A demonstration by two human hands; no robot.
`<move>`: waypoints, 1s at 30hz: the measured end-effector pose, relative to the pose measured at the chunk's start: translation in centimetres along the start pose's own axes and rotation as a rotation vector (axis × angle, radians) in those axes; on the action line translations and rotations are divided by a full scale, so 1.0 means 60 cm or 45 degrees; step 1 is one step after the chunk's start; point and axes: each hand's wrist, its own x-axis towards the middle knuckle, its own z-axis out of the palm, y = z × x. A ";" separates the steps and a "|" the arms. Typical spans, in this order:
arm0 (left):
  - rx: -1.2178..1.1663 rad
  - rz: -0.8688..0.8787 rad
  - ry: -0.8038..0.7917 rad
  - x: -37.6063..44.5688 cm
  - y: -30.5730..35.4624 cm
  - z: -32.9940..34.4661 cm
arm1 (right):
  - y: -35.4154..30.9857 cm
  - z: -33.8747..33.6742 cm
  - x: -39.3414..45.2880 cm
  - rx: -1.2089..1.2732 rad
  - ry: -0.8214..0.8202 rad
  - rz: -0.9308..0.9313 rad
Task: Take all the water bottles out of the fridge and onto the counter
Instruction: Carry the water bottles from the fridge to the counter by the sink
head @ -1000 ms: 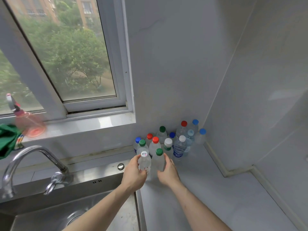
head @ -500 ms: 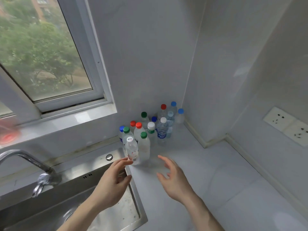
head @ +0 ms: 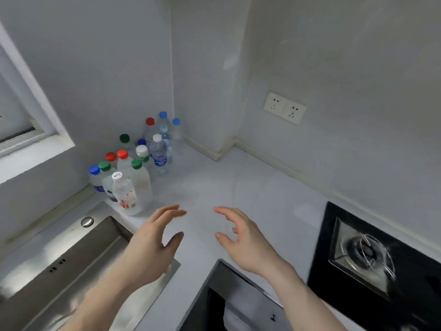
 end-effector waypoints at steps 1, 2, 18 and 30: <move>-0.009 0.015 -0.027 -0.007 0.003 0.007 | 0.005 -0.003 -0.023 -0.001 0.015 0.036; -0.022 0.038 -0.065 -0.017 0.009 0.015 | 0.010 -0.007 -0.050 -0.015 0.048 0.064; -0.006 0.600 -0.547 -0.058 0.251 0.191 | 0.106 -0.139 -0.443 0.160 0.796 0.407; 0.060 1.127 -0.903 -0.246 0.571 0.504 | 0.271 -0.208 -0.887 0.250 1.265 0.700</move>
